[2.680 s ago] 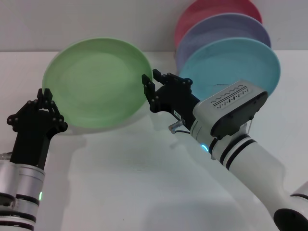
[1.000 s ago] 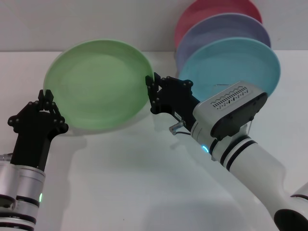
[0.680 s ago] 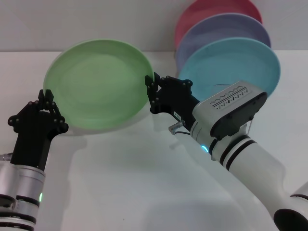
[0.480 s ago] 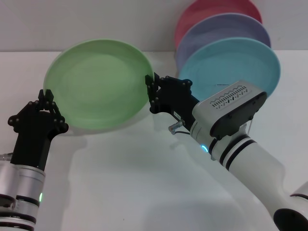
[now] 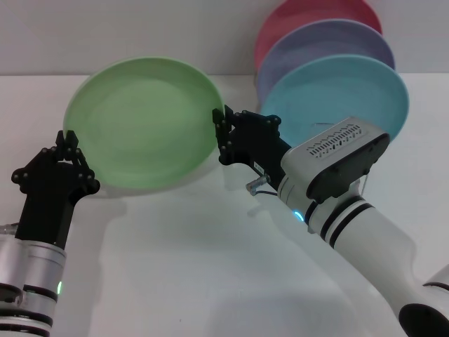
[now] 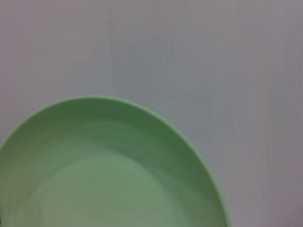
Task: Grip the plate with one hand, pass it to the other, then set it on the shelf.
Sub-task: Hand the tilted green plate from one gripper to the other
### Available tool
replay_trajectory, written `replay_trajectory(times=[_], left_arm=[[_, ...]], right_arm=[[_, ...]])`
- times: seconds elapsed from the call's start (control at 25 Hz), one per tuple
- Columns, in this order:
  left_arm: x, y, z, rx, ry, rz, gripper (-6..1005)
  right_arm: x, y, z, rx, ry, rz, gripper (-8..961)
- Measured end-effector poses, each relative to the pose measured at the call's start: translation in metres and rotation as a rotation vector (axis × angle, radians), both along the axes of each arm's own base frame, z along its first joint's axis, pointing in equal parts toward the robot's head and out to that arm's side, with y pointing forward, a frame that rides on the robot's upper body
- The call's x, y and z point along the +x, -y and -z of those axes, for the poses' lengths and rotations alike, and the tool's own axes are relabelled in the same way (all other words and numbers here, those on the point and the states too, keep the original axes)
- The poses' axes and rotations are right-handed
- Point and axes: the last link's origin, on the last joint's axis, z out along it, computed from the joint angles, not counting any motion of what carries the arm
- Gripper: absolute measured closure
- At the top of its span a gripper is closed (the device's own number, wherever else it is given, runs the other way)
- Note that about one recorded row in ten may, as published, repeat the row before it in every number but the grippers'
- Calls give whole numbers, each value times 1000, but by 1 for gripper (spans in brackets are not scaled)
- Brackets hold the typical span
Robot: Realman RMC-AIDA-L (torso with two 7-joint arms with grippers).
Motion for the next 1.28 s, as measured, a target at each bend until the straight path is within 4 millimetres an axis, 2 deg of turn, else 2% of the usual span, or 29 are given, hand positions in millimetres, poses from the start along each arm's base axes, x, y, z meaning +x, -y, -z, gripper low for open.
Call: replay_trajectory(times=[1.28], left_arm=[[1,0,0,-1,0,5,959]], right_arm=[[0,-1,-1,4,3,0,936]])
